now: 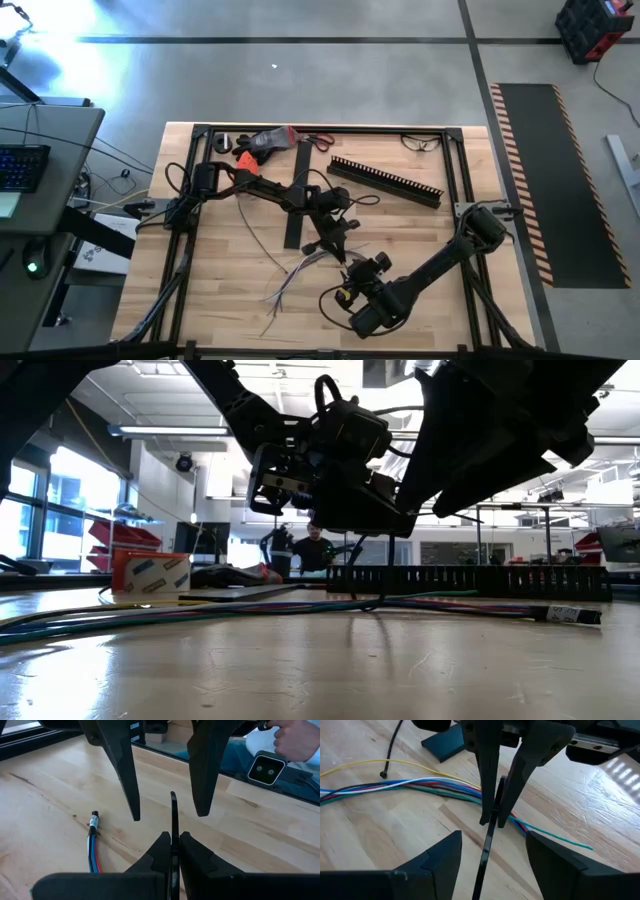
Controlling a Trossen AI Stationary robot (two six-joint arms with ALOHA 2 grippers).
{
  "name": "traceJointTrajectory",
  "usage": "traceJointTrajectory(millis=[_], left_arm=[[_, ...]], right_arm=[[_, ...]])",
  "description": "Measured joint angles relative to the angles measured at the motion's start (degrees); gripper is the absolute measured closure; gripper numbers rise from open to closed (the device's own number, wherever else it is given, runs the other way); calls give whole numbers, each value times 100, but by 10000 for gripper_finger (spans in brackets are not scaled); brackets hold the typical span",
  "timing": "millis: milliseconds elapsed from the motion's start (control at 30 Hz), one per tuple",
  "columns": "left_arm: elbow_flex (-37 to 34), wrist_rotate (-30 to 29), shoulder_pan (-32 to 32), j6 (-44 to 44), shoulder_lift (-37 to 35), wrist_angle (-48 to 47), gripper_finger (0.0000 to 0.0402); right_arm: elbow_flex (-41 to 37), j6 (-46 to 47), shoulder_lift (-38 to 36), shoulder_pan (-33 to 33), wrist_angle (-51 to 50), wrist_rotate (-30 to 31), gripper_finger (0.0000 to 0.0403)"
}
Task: Ziptie cables
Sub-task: Wrap the black zip tie on the cables
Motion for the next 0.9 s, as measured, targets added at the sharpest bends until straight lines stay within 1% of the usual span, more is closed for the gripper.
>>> traceJointTrajectory(millis=[167,333,433,500,600,767,900], left_arm=[[-1,101,-5,-4,0,-4,392],[-2,106,-31,25,0,-7,392],[-2,106,-66,44,0,-7,392],[-4,106,-94,48,0,-7,392],[-4,101,-116,101,0,-4,392],[-4,77,-107,105,0,-3,392],[-4,36,-116,107,0,-2,392]], right_arm=[[-17,-25,0,-15,-35,-185,195],[-17,-25,0,-12,-37,-107,195],[-17,-27,0,-25,-14,57,195],[-18,-27,1,-83,-17,-37,199],[-20,-88,11,-207,-19,-405,219],[-21,-388,13,-253,35,-285,261],[-21,-390,15,-257,31,-406,310]])
